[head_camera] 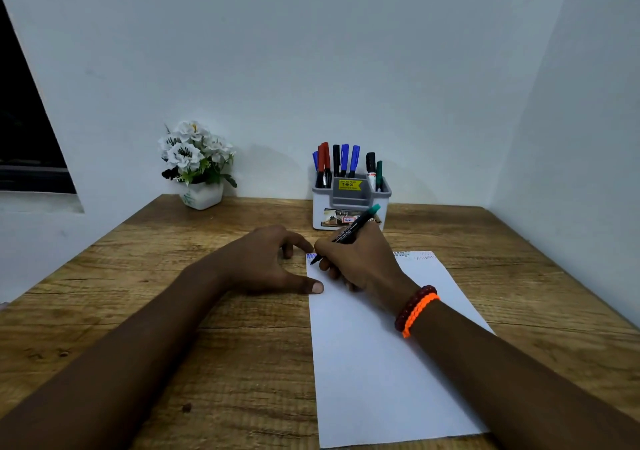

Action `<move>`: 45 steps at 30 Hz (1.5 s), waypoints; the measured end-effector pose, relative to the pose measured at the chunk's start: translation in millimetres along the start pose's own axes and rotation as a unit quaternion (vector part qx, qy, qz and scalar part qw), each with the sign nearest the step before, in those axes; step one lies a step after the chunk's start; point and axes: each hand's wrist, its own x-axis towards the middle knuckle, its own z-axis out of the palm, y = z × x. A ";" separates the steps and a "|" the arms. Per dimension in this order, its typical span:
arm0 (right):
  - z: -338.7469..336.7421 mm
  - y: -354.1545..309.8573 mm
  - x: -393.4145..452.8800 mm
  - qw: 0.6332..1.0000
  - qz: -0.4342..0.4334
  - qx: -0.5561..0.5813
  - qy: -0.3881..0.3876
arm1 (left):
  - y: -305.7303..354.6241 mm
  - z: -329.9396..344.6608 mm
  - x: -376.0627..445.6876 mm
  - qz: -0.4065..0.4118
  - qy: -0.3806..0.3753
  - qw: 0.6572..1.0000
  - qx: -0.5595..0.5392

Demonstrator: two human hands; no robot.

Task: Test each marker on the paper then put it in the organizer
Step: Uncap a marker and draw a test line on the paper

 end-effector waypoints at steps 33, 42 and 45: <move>1.1 2.6 2.7 1.000 -0.012 -0.007 -0.013 | -1.0 0.5 1.2 -0.004 -0.005 1.000 -0.013; 1.9 4.6 4.2 1.000 -0.016 -0.004 -0.003 | 0.9 -0.1 0.6 -0.004 -0.009 1.000 -0.010; 2.5 5.1 5.8 1.000 -0.012 -0.001 0.002 | -0.7 0.3 0.8 -0.006 -0.005 1.000 -0.011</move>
